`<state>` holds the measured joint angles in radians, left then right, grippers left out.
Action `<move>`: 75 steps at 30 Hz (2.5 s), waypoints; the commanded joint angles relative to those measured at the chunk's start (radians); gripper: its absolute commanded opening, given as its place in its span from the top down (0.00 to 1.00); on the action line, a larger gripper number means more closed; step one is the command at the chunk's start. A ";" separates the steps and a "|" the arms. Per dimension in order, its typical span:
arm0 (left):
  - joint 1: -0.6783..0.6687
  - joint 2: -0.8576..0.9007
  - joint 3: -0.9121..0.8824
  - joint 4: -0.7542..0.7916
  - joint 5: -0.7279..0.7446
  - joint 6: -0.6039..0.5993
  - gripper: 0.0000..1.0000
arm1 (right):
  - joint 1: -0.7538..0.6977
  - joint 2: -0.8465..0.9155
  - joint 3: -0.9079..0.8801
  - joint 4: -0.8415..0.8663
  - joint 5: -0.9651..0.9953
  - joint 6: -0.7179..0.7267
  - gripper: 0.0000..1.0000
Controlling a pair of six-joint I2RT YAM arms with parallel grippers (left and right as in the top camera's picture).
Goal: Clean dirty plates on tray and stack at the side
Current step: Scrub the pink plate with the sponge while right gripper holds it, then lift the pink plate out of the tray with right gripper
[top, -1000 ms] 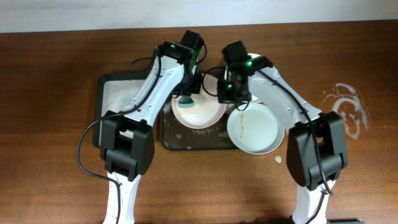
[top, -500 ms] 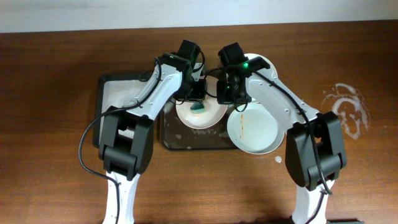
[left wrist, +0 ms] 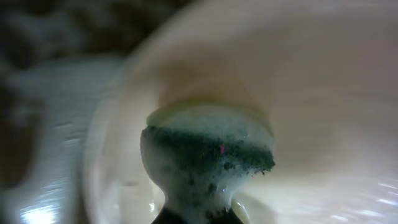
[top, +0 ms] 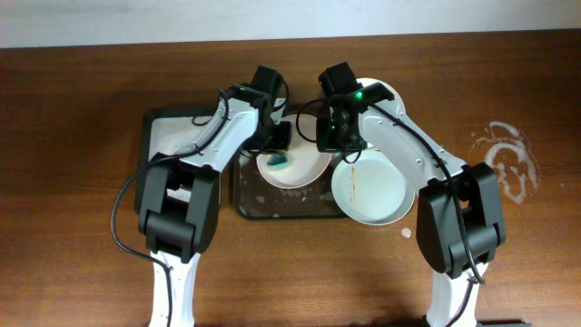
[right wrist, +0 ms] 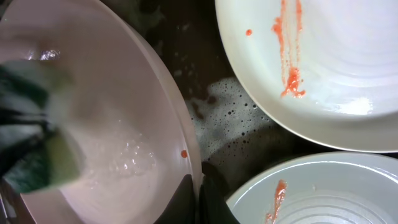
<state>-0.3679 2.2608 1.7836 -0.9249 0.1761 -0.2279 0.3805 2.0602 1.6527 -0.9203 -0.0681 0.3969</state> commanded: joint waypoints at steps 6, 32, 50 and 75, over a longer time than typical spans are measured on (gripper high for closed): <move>0.024 0.015 -0.012 -0.015 -0.184 0.037 0.99 | 0.005 -0.040 0.019 -0.012 -0.001 0.001 0.96; 0.024 0.015 0.194 -0.165 -0.277 -0.011 0.99 | 0.109 -0.250 0.023 -0.127 0.546 0.006 0.96; 0.024 0.015 0.194 -0.158 -0.224 -0.015 0.99 | 0.415 -0.249 0.021 -0.472 1.320 0.644 0.96; 0.024 0.015 0.194 -0.180 -0.153 -0.016 0.99 | 0.306 -0.250 0.027 -0.410 1.661 0.659 0.96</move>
<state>-0.3473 2.2669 1.9591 -1.0973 0.0051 -0.2295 0.7464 1.8351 1.6569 -1.3544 1.5280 1.0317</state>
